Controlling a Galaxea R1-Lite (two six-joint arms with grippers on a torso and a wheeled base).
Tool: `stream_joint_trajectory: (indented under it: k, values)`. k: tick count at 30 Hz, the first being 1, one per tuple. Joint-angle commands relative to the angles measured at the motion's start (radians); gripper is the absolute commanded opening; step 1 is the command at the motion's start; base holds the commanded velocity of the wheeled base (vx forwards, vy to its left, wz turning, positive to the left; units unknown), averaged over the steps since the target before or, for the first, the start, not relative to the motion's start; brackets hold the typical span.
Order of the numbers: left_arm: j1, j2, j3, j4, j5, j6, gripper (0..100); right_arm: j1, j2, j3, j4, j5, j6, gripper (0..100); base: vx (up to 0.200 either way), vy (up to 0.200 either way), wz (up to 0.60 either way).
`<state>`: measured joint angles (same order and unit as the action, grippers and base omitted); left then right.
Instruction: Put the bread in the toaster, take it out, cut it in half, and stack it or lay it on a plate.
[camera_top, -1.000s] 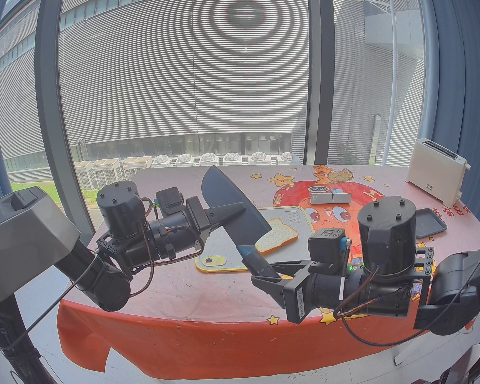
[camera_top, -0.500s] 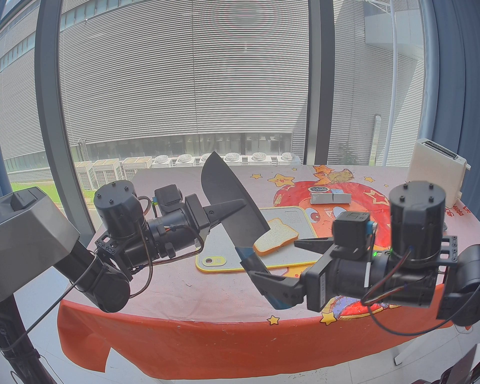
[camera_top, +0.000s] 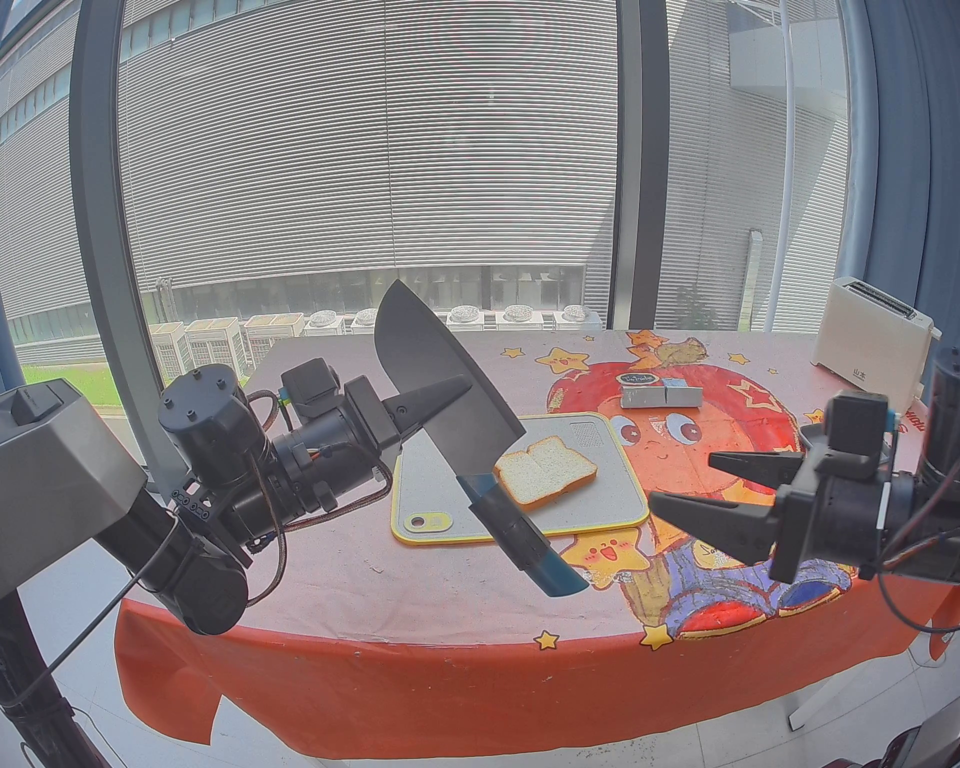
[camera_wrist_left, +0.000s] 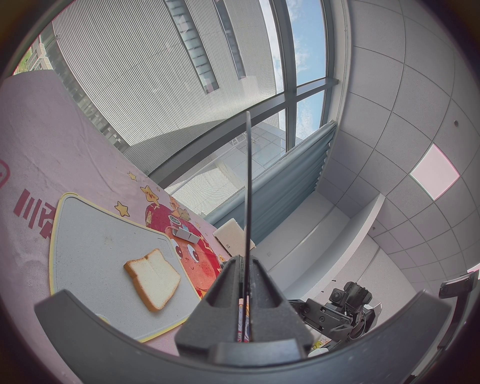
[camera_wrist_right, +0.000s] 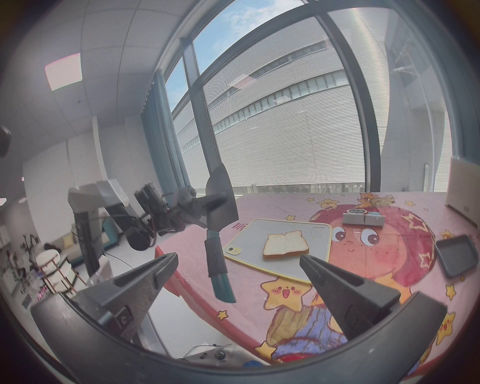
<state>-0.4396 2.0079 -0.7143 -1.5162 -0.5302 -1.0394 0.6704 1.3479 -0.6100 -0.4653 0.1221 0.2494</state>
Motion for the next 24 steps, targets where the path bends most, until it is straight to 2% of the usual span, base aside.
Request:
stream_joint_trajectory:
  k: [1, 5, 9, 12, 13, 15, 17, 18, 19, 21, 24]
  values:
    - [-0.001, -0.018, 0.009, -0.022, 0.001, 0.001, 0, -0.008, -0.171, 0.032, 0.028, 0.039, 0.051, 100, 0.0, 0.0, 0.0]
    - [0.002, -0.034, 0.029, -0.047, 0.001, 0.001, 0, -0.008, -0.199, 0.032, 0.068, 0.021, -0.025, 100, 0.0, 0.0, 0.0]
    - [0.002, -0.038, 0.033, -0.048, 0.001, 0.001, 0, 0.006, -0.216, 0.029, 0.113, 0.011, -0.142, 100, 0.0, 0.0, 0.0]
    - [-0.001, -0.032, 0.052, -0.05, 0.004, 0.013, 0, 0.063, -0.257, 0.05, 0.211, -0.039, -0.288, 100, 0.0, 0.0, 0.0]
    - [-0.002, -0.031, 0.053, -0.05, 0.004, 0.013, 0, 0.067, -0.26, 0.05, 0.217, -0.042, -0.294, 100, 0.0, 0.0, 0.0]
    - [-0.002, -0.031, 0.056, -0.05, 0.004, 0.013, 0, 0.147, -0.288, 0.044, 0.306, -0.095, -0.384, 100, 0.0, 0.0, 0.0]
    - [-0.002, -0.038, 0.053, -0.05, 0.001, 0.001, 0, 0.244, -0.286, 0.016, 0.37, -0.205, -0.489, 100, 0.0, 0.0, 0.0]
    - [-0.002, -0.038, 0.053, -0.05, 0.001, 0.001, 0, 0.244, -0.286, 0.016, 0.37, -0.205, -0.489, 100, 0.0, 0.0, 0.0]
    - [-0.002, -0.038, 0.055, -0.05, 0.003, 0.005, 0, 0.304, -0.282, 0.007, 0.39, -0.3, -0.564, 100, 0.0, 0.0, 0.0]
    - [-0.001, -0.038, 0.053, -0.05, 0.004, 0.01, 0, 0.344, -0.273, 0.015, 0.381, -0.388, -0.653, 100, 0.0, 0.0, 0.0]
    - [0.002, -0.035, 0.05, -0.05, 0.003, 0.01, 0, 0.368, -0.266, 0.045, 0.373, -0.503, -0.812, 100, 0.0, 0.0, 0.0]
